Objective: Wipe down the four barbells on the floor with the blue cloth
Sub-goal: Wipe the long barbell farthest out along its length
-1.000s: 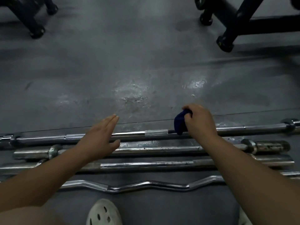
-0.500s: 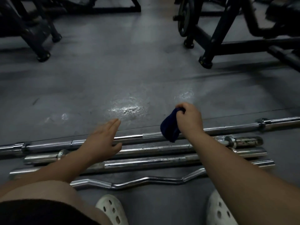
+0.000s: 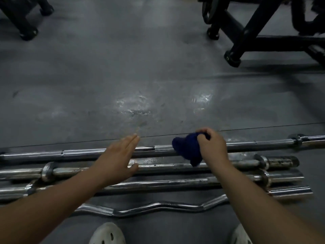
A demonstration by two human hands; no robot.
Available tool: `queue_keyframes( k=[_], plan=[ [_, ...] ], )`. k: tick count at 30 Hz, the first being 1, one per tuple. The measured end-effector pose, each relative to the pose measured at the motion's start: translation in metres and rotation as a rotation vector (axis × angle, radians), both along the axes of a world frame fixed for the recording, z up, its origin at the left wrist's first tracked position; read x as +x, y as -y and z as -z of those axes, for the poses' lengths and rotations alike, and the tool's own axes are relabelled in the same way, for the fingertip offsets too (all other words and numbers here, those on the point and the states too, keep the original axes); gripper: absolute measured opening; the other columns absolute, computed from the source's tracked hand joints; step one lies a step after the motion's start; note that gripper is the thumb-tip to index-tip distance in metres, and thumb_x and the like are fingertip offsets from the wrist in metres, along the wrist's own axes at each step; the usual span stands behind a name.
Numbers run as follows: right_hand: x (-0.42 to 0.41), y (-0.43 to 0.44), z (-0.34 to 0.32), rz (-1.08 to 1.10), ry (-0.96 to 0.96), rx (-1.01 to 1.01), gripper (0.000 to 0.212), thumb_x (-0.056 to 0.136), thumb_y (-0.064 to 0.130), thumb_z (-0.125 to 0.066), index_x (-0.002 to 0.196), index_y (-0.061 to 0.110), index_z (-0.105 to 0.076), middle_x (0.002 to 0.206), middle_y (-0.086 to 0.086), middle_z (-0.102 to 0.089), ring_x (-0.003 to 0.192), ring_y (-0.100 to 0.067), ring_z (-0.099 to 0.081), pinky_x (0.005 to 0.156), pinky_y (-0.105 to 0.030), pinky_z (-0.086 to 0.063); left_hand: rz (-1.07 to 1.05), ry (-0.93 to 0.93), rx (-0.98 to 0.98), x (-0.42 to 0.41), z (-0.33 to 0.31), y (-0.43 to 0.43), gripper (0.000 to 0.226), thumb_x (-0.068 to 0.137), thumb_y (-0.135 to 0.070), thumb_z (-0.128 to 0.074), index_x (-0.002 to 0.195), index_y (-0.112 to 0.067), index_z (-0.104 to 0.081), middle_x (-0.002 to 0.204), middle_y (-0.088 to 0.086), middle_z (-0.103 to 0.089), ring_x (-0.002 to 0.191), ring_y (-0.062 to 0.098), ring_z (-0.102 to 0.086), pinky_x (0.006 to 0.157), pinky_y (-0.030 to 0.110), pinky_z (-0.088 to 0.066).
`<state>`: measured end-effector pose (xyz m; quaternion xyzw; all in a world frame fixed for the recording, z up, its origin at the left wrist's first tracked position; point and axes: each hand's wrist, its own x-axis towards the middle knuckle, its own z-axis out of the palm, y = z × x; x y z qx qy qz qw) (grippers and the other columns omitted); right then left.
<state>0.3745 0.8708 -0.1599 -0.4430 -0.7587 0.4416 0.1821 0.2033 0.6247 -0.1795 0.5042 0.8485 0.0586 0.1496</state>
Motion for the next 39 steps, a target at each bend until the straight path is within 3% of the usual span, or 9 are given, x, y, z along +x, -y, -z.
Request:
queue_keyframes(
  k=[3, 5, 7, 11, 15, 18, 27, 33, 39],
  plan=[
    [0.011, 0.005, 0.073, -0.192, 0.324, 0.128, 0.021, 0.093, 0.023, -0.054, 0.112, 0.027, -0.065, 0.116, -0.003, -0.059, 0.101, -0.017, -0.057, 0.077, -0.012, -0.043, 0.076, -0.032, -0.029, -0.021, 0.036, -0.017, 0.092, 0.079, -0.063, -0.035, 0.154, -0.012, -0.029, 0.160, 0.009, -0.031, 0.143, 0.028, -0.036, 0.116, 0.040, -0.029],
    [0.013, 0.012, 0.119, -0.379, 0.571, 0.163, 0.043, 0.095, 0.042, -0.052, 0.133, 0.024, -0.057, 0.141, -0.009, -0.046, 0.129, -0.025, -0.044, 0.105, -0.029, -0.038, 0.138, -0.012, -0.074, -0.030, 0.068, -0.033, 0.089, 0.080, -0.062, -0.038, 0.151, -0.009, -0.036, 0.156, 0.012, -0.038, 0.140, 0.030, -0.041, 0.115, 0.042, -0.031],
    [0.021, 0.023, 0.139, -0.483, 0.687, 0.329, 0.054, 0.094, 0.054, -0.042, 0.138, 0.024, -0.053, 0.146, -0.013, -0.043, 0.133, -0.031, -0.041, 0.110, -0.044, -0.036, 0.176, 0.006, -0.101, -0.024, 0.088, -0.041, 0.089, 0.082, -0.065, -0.037, 0.152, -0.009, -0.035, 0.157, 0.012, -0.036, 0.142, 0.030, -0.038, 0.117, 0.044, -0.028],
    [0.011, 0.015, 0.156, -0.440, 0.569, 0.491, 0.033, 0.090, 0.042, -0.048, 0.111, 0.026, -0.068, 0.101, -0.005, -0.059, 0.089, -0.026, -0.055, 0.076, -0.036, -0.045, 0.188, 0.021, -0.139, -0.023, 0.129, -0.052, 0.092, 0.090, -0.074, -0.023, 0.155, -0.010, -0.028, 0.162, 0.009, -0.024, 0.148, 0.026, -0.026, 0.119, 0.046, -0.021],
    [-0.014, -0.018, 0.147, -0.180, 0.256, 0.327, 0.031, 0.095, 0.027, -0.046, 0.115, 0.017, -0.067, 0.108, -0.002, -0.057, 0.098, -0.017, -0.051, 0.085, -0.028, -0.040, 0.214, 0.008, -0.124, -0.025, 0.141, -0.051, 0.093, 0.092, -0.076, -0.022, 0.156, -0.008, -0.024, 0.164, 0.009, -0.017, 0.151, 0.023, -0.017, 0.117, 0.049, -0.021],
    [-0.038, -0.033, 0.157, 0.027, 0.397, 0.434, 0.030, 0.096, 0.027, -0.048, 0.116, 0.013, -0.066, 0.118, -0.008, -0.055, 0.107, -0.023, -0.047, 0.092, -0.035, -0.041, 0.248, 0.004, -0.119, -0.029, 0.144, -0.051, 0.095, 0.091, -0.077, -0.023, 0.156, -0.008, -0.023, 0.164, 0.010, -0.016, 0.152, 0.024, -0.014, 0.117, 0.049, -0.021],
    [-0.074, 0.012, 0.172, -0.463, 0.388, 0.580, 0.029, 0.091, 0.024, -0.054, 0.117, 0.020, -0.065, 0.119, -0.006, -0.061, 0.101, -0.026, -0.055, 0.090, -0.040, -0.047, 0.265, -0.028, -0.102, -0.033, 0.151, -0.051, 0.096, 0.091, -0.077, -0.022, 0.157, -0.007, -0.019, 0.165, 0.011, -0.012, 0.152, 0.025, -0.011, 0.118, 0.049, -0.019],
    [-0.044, -0.006, 0.182, 0.091, 0.437, 0.446, 0.033, 0.088, 0.004, -0.055, 0.120, 0.006, -0.065, 0.131, -0.016, -0.055, 0.118, -0.036, -0.052, 0.105, -0.042, -0.042, 0.235, -0.021, -0.082, -0.037, 0.152, -0.057, 0.096, 0.091, -0.079, -0.018, 0.159, -0.013, -0.005, 0.166, 0.006, 0.003, 0.153, 0.019, 0.005, 0.121, 0.042, -0.002],
    [-0.076, 0.024, 0.166, -0.385, 0.471, 0.581, 0.042, 0.092, 0.016, -0.055, 0.133, 0.020, -0.056, 0.141, -0.010, -0.050, 0.127, -0.030, -0.045, 0.107, -0.044, -0.040, 0.197, -0.003, -0.091, -0.043, 0.151, -0.065, 0.094, 0.088, -0.078, -0.006, 0.158, -0.018, 0.011, 0.165, 0.003, 0.014, 0.151, 0.015, 0.017, 0.123, 0.042, 0.003]
  ],
)
